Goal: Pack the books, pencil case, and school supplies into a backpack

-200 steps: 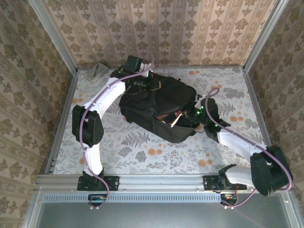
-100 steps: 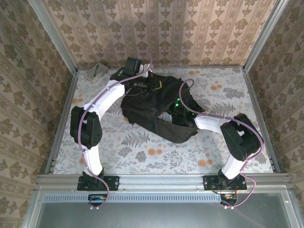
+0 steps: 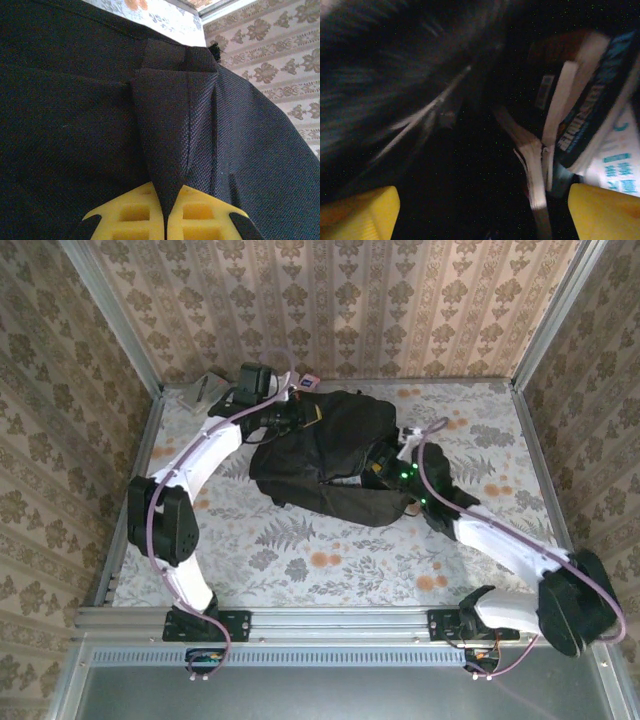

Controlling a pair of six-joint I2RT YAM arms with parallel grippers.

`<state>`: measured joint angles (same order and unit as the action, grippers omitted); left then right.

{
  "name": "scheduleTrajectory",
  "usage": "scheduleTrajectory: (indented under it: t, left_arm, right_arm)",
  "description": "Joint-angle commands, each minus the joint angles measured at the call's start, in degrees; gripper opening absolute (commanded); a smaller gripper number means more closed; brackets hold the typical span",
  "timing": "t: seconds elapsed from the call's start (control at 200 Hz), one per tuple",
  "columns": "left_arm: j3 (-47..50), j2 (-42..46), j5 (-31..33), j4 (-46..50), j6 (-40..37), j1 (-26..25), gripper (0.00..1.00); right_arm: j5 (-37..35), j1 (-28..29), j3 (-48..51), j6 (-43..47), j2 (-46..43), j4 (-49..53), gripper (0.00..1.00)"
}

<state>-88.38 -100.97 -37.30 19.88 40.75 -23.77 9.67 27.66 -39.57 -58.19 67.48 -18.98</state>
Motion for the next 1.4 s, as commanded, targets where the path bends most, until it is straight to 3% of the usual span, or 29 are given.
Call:
scheduleTrajectory:
  t: [0.0, 0.195, 0.455, 0.585, 0.705, 0.97, 1.08, 1.155, 1.265, 1.395]
  left_arm:
    - [0.8, 5.1, -0.6, -6.1, 0.5, 0.3, 0.00]
    - [5.4, 5.2, 1.8, -7.5, 0.6, -2.9, 0.00]
    - [11.3, 3.2, 5.2, -13.5, 6.0, -10.7, 0.00]
    - [10.9, 2.0, 5.4, -15.6, 7.4, -15.0, 0.00]
    - [5.6, -1.0, 6.7, -10.8, 4.1, -18.1, 0.00]
    - [-8.2, -11.1, 5.5, -2.8, -2.8, -18.6, 0.00]
    - [-13.6, -11.8, 7.6, 3.0, -6.7, -18.4, 0.40]
    - [-17.2, -10.9, 11.6, 8.7, -11.0, -17.3, 0.57]
    - [-22.2, -11.0, 15.8, 15.0, -15.5, -13.0, 0.66]
    - [-33.0, -17.3, 23.5, 22.8, -21.0, -7.9, 0.66]
  right_arm:
    - [-4.3, -2.5, 4.1, 4.2, -6.6, 9.8, 0.87]
    - [-9.8, -6.0, 6.3, 6.5, -19.6, 20.9, 0.83]
    - [-27.7, -7.3, 0.5, 8.9, -26.8, 37.4, 0.79]
    - [-27.9, -7.3, -2.5, 11.8, -25.3, 37.4, 0.78]
    - [-27.9, -7.3, -3.8, 12.8, -23.4, 36.2, 0.78]
    - [-24.8, -7.3, -7.0, 14.8, -19.7, 34.7, 0.78]
    - [-24.0, -7.4, -8.7, 16.3, -19.4, 35.4, 0.79]
    - [-23.6, -7.4, -9.8, 17.3, -19.2, 36.0, 0.79]
    - [-21.6, -7.3, -10.0, 18.4, -18.3, 34.9, 0.76]
    - [-16.7, -7.4, -10.7, 18.9, -14.5, 32.4, 0.68]
